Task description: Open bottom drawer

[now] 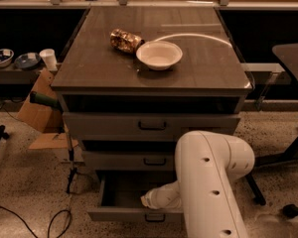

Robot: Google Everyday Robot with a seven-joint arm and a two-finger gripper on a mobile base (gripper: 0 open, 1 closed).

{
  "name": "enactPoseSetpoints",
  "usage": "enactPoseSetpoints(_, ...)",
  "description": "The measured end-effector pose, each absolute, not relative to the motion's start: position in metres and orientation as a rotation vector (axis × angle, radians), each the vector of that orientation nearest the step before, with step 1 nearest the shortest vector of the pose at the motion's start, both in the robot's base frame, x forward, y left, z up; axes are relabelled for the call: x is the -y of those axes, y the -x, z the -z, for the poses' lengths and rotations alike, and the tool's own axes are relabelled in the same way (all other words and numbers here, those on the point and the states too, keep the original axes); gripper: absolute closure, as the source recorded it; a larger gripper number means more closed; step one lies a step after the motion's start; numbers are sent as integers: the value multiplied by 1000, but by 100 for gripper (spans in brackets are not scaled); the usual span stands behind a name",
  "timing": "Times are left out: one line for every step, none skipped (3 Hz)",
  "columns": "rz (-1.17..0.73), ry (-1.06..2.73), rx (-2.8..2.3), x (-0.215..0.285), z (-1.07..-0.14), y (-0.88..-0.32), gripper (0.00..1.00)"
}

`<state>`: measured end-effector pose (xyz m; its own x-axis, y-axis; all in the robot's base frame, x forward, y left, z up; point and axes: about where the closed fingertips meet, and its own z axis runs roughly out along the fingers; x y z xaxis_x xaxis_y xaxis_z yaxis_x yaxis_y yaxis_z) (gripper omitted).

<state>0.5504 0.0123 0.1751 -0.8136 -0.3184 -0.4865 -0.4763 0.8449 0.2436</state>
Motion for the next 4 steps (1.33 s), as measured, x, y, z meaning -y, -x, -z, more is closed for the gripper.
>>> enactPoseSetpoints(-482, 636, -2607, -14, -177, -548, 100)
enactPoseSetpoints(-489, 694, -2634, -16, -171, -543, 100)
enactPoseSetpoints(-515, 759, -2655, -19, -163, -536, 100)
enactPoseSetpoints(-540, 858, -2677, -24, -153, -527, 100)
